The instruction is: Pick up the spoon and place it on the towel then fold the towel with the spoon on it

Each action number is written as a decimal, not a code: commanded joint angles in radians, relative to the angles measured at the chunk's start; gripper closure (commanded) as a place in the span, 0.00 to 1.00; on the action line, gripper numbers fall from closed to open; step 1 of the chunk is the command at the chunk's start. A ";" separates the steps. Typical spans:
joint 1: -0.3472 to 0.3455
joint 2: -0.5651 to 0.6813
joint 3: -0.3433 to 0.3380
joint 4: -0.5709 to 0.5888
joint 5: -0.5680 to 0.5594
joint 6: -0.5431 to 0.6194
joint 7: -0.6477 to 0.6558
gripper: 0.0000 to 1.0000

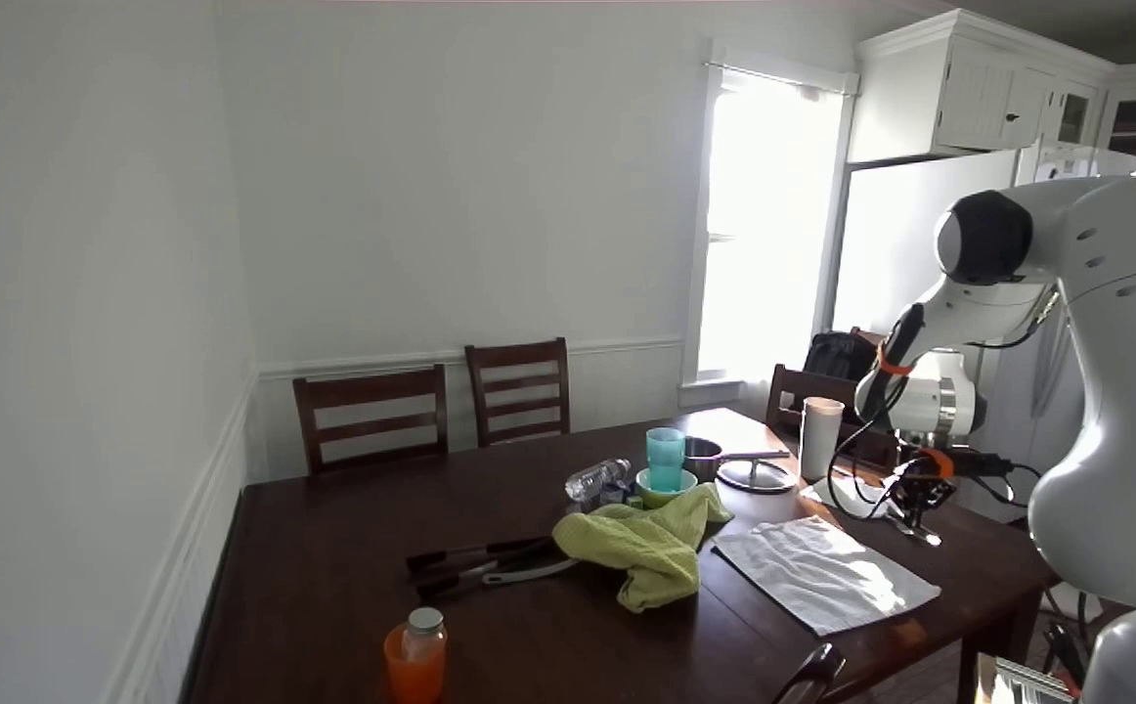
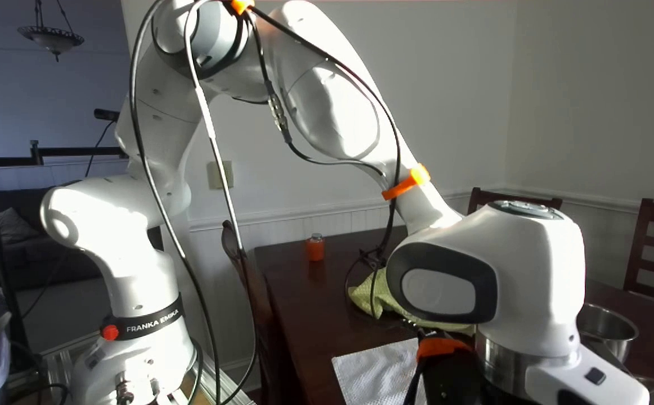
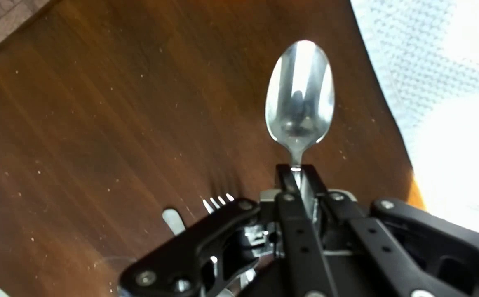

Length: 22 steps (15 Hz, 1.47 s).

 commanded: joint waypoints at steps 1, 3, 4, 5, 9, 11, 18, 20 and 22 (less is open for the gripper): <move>-0.001 -0.124 0.036 -0.094 -0.014 -0.009 -0.078 0.98; 0.014 -0.170 0.049 -0.141 -0.018 -0.021 -0.117 0.98; 0.023 -0.187 0.055 -0.165 -0.018 -0.026 -0.134 0.98; 0.030 -0.201 0.063 -0.186 -0.013 -0.032 -0.155 0.98; 0.065 -0.231 0.097 -0.257 0.020 -0.038 -0.211 0.98; 0.086 -0.233 0.114 -0.281 0.033 -0.036 -0.219 0.98; 0.147 -0.190 0.167 -0.311 0.086 0.029 -0.239 0.98; 0.148 -0.179 0.186 -0.309 0.113 0.049 -0.259 0.98; 0.147 -0.164 0.199 -0.308 0.127 0.076 -0.277 0.98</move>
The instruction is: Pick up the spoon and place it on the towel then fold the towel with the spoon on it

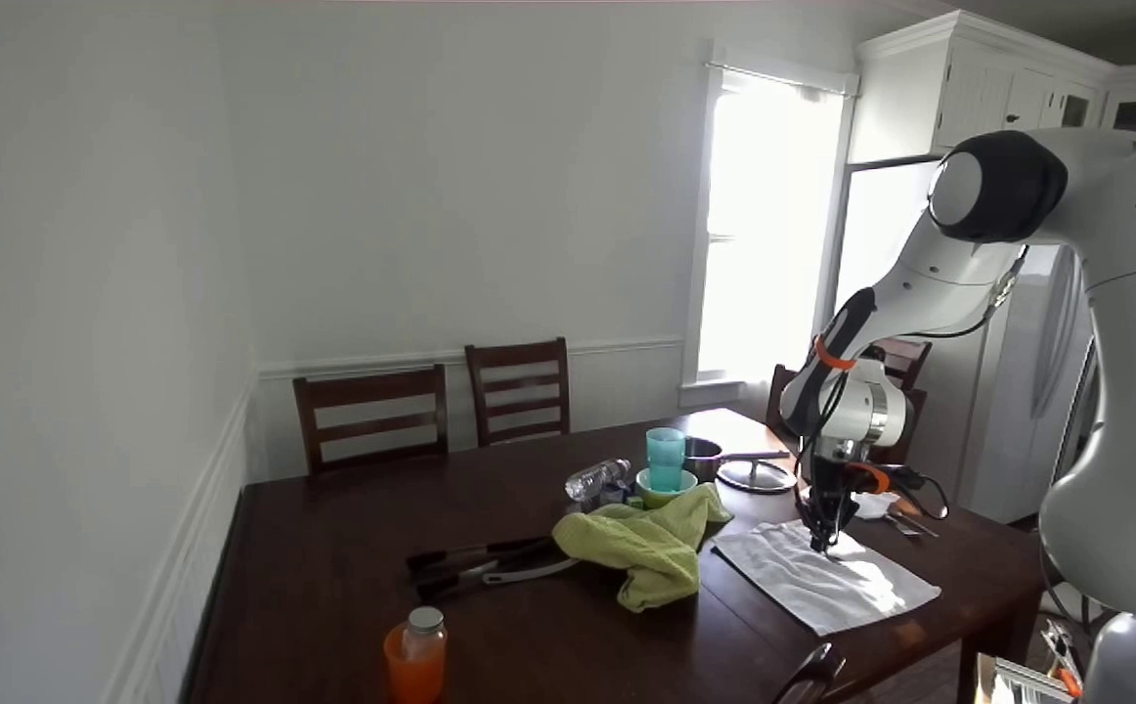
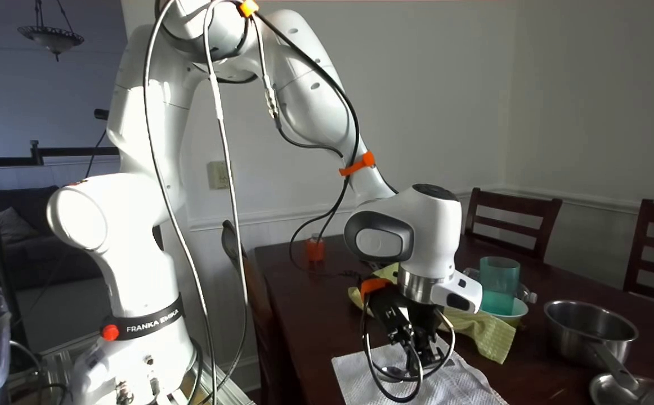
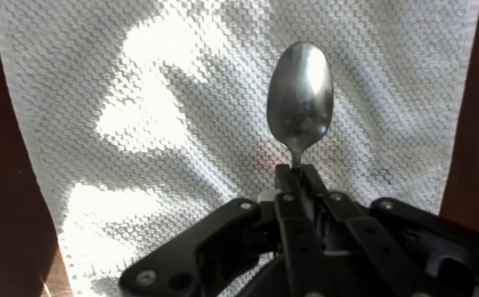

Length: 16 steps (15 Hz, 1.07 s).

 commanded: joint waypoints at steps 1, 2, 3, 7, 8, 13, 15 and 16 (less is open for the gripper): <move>-0.006 0.027 0.021 -0.005 0.053 0.064 -0.062 0.98; -0.007 0.035 0.024 -0.007 0.051 0.082 -0.068 0.98; -0.008 0.046 0.025 -0.008 0.045 0.102 -0.072 0.98; -0.027 0.082 0.043 -0.007 0.035 0.141 -0.085 0.98; -0.031 0.090 0.047 -0.007 0.034 0.147 -0.084 0.98; -0.032 0.100 0.045 -0.009 0.014 0.165 -0.060 0.65; -0.037 0.074 0.047 -0.023 0.020 0.172 -0.057 0.53; -0.036 0.062 0.044 -0.029 0.018 0.175 -0.053 0.45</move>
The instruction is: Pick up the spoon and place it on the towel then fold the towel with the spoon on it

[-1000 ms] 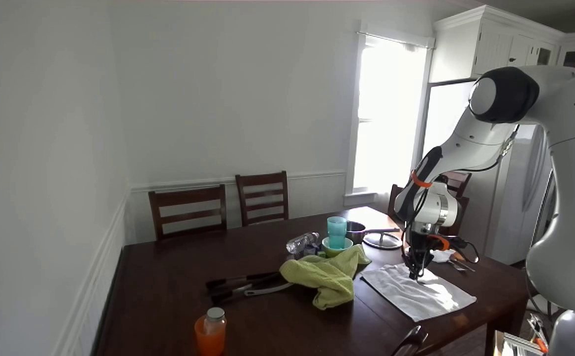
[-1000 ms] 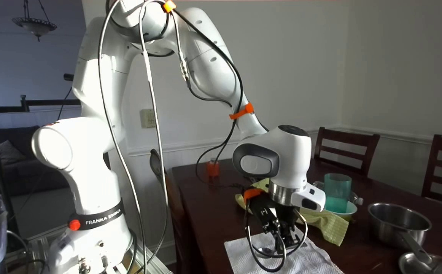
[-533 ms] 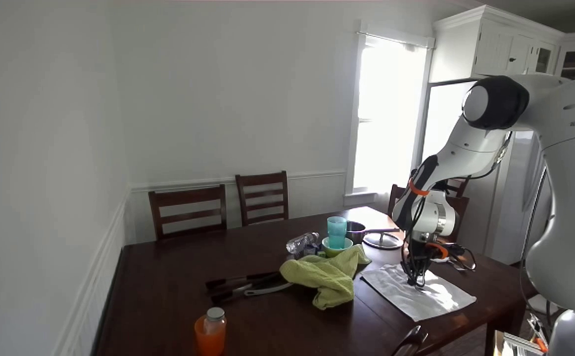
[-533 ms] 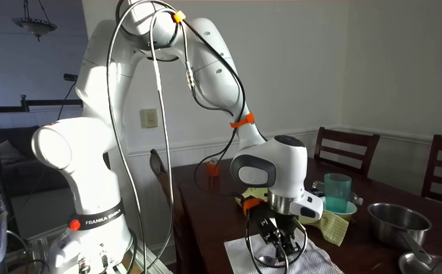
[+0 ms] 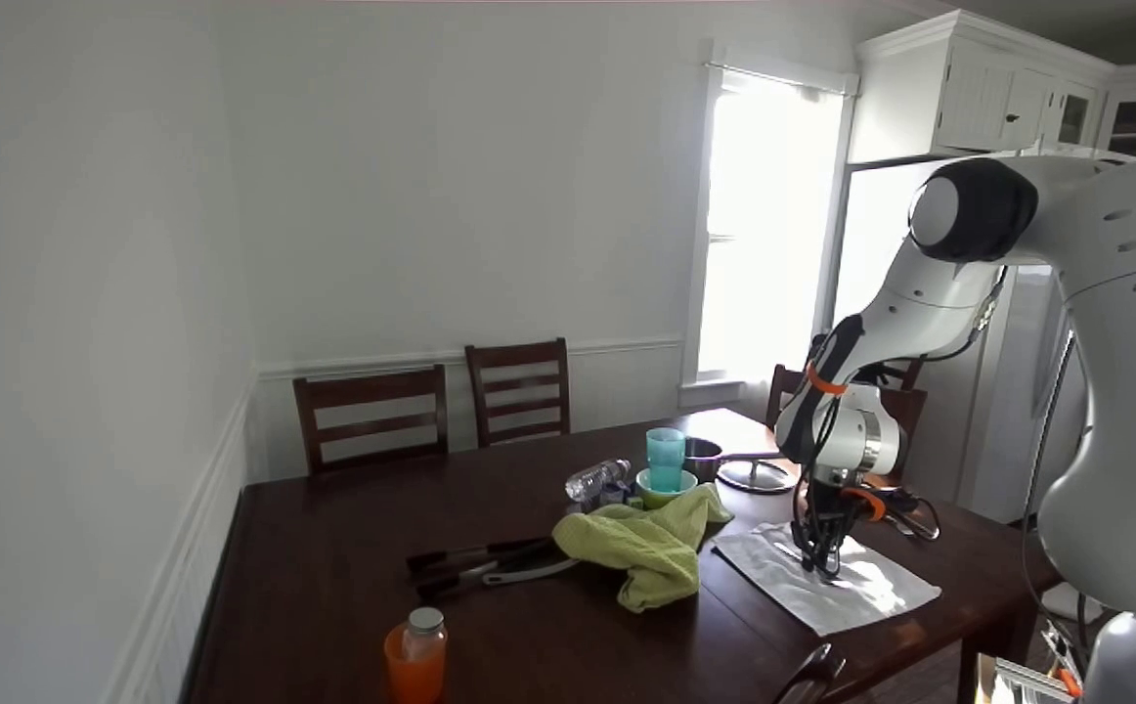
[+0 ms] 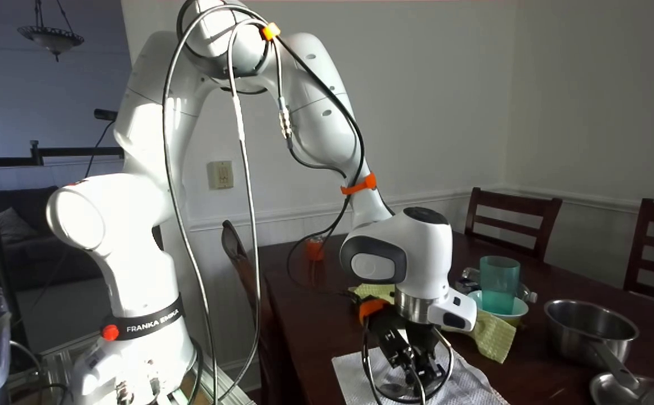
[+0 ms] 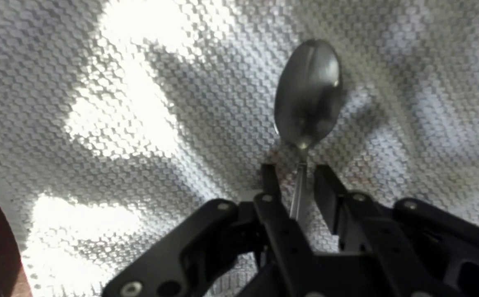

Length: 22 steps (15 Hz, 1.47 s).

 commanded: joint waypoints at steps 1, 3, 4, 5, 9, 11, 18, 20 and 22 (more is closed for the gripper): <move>-0.019 -0.057 0.005 -0.040 -0.001 0.031 0.009 0.39; -0.017 -0.101 -0.004 -0.069 -0.008 0.016 0.012 0.25; -0.011 -0.123 -0.012 -0.084 -0.011 0.014 0.017 0.19; -0.008 -0.154 -0.017 -0.107 -0.012 0.007 0.016 0.11; -0.001 -0.123 -0.018 -0.076 0.000 0.008 0.005 0.11; 0.001 -0.130 -0.019 -0.083 0.001 0.008 0.005 0.11; 0.058 -0.179 -0.023 -0.132 -0.030 0.015 0.028 0.00; 0.092 -0.191 -0.033 -0.144 -0.037 0.017 0.040 0.00; 0.127 -0.204 -0.037 -0.159 -0.031 0.007 0.054 0.00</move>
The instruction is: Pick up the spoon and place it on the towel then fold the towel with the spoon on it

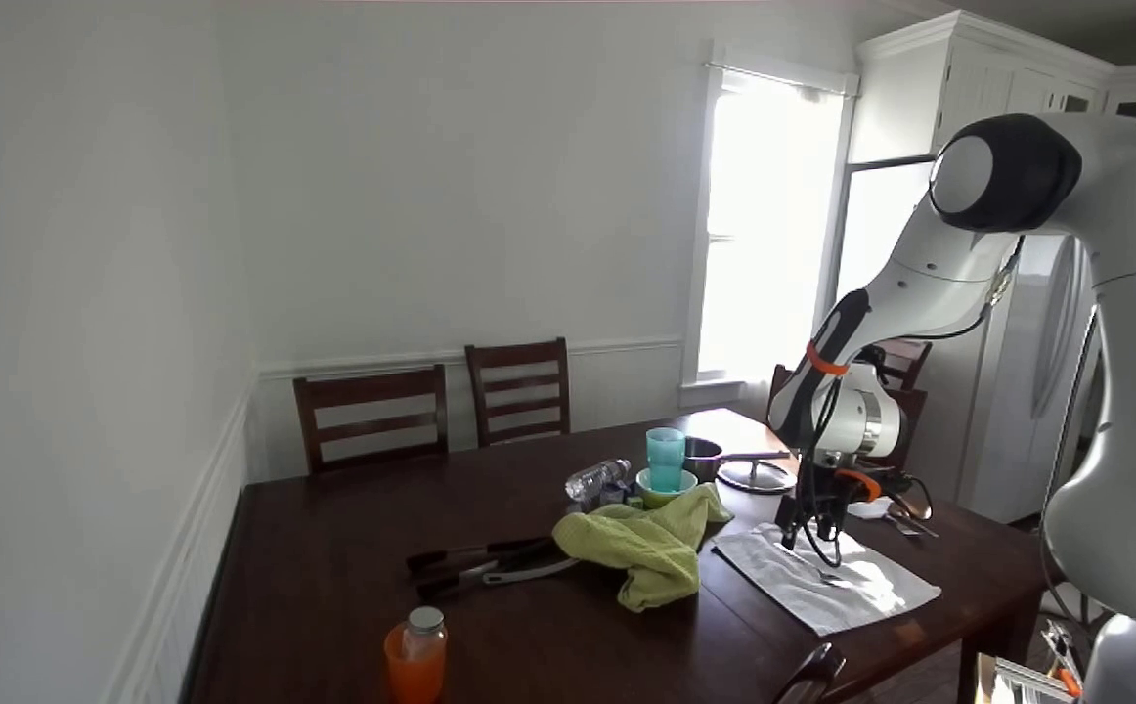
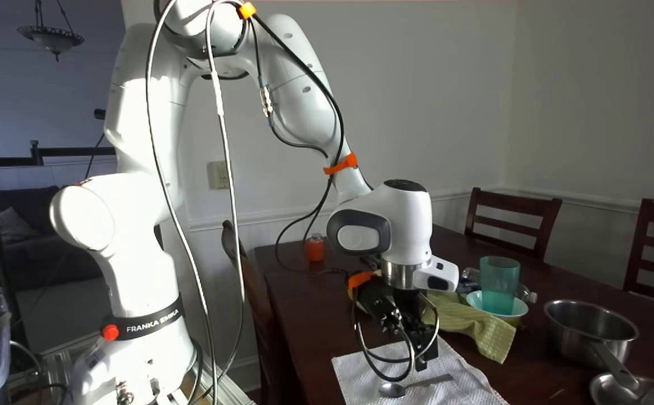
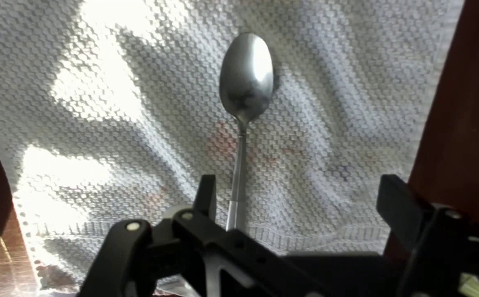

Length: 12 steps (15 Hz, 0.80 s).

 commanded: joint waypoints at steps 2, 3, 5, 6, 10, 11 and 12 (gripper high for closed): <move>0.079 -0.062 -0.021 -0.067 -0.016 -0.001 0.050 0.00; 0.092 -0.063 -0.017 -0.076 -0.007 0.004 0.055 0.00; 0.122 -0.062 -0.016 -0.086 0.006 0.006 0.077 0.00; 0.136 -0.059 -0.016 -0.090 0.009 0.013 0.084 0.00; 0.227 -0.037 -0.073 -0.104 -0.051 0.037 0.166 0.00; 0.250 -0.022 -0.097 -0.102 -0.067 0.061 0.188 0.00; 0.268 -0.014 -0.113 -0.100 -0.070 0.067 0.204 0.00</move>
